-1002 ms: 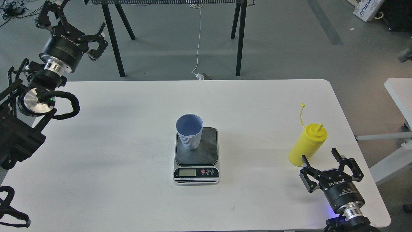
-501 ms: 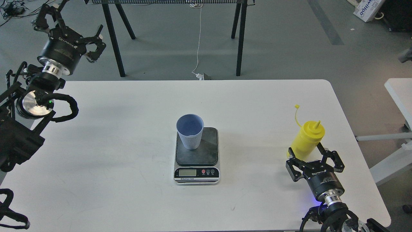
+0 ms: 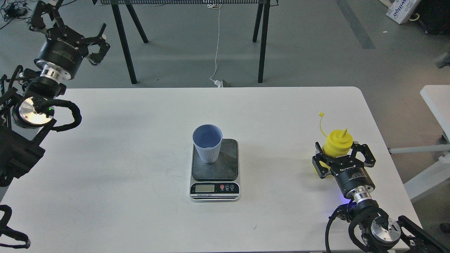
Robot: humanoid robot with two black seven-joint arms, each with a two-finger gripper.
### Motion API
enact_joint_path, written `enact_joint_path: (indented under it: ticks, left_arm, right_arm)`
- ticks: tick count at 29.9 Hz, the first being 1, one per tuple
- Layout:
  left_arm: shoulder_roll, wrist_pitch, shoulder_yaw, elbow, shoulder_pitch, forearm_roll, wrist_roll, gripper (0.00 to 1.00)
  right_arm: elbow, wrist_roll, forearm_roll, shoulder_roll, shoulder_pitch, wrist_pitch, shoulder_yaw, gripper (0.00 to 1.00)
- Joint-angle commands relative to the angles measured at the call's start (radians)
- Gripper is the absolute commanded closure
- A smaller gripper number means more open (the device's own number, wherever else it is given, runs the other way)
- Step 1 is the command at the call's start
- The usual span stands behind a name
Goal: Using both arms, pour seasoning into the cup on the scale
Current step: 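Move the right gripper to the yellow squeeze bottle and grasp it, then lift the yellow bottle and swing it nozzle-down above the cup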
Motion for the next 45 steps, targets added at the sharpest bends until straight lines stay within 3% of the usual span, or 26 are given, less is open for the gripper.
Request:
enact_joint_path:
  ticks: [1, 6, 8, 9, 18, 21, 26, 31, 35, 40, 45]
  left_arm:
    - [0.001, 0.001, -0.005, 0.000, -0.001, 0.000, 0.000, 0.00]
    - [0.001, 0.001, -0.022, 0.000, -0.003, 0.000, 0.002, 0.00]
    - [0.001, 0.001, -0.022, 0.000, -0.001, 0.000, 0.000, 0.00]
    - [0.001, 0.001, -0.022, 0.000, -0.003, 0.000, 0.002, 0.00]
    - [0.009, 0.001, -0.023, -0.002, -0.003, 0.000, 0.000, 0.00]
    - [0.021, 0.001, -0.026, -0.002, -0.003, 0.000, 0.000, 0.00]
    - [0.042, 0.000, -0.029, -0.014, -0.003, 0.000, 0.000, 0.00]
    - [0.046, 0.001, -0.029, -0.017, -0.003, 0.000, -0.003, 0.00]
    - [0.047, 0.003, -0.031, -0.017, -0.003, 0.000, -0.008, 0.00]
    - [0.050, 0.003, -0.031, -0.017, -0.003, 0.000, -0.014, 0.00]
    - [0.044, 0.010, -0.032, -0.017, -0.018, 0.000, -0.014, 0.00]
  right_arm:
    - [-0.002, 0.004, 0.000, 0.002, 0.005, 0.000, 0.000, 0.13]
    - [-0.002, 0.002, 0.000, -0.001, 0.005, 0.000, 0.000, 0.35]
    - [-0.002, 0.001, -0.001, -0.003, 0.005, 0.000, 0.000, 0.53]
    - [-0.004, 0.001, -0.001, -0.003, 0.005, 0.000, 0.000, 0.55]
    - [0.012, -0.002, -0.055, -0.027, 0.101, 0.000, -0.012, 0.62]
    - [0.044, -0.004, -0.138, -0.133, 0.190, 0.000, -0.043, 0.63]
    - [0.101, -0.004, -0.284, -0.270, 0.422, -0.012, -0.237, 0.63]
    - [0.072, -0.035, -0.398, -0.316, 0.699, -0.155, -0.466, 0.62]
    - [0.004, -0.094, -0.558, -0.270, 0.862, -0.217, -0.613, 0.63]
    - [0.001, -0.099, -0.891, -0.127, 0.968, -0.330, -0.711, 0.63]
    - [-0.037, -0.098, -1.014, 0.018, 1.100, -0.413, -0.927, 0.64]
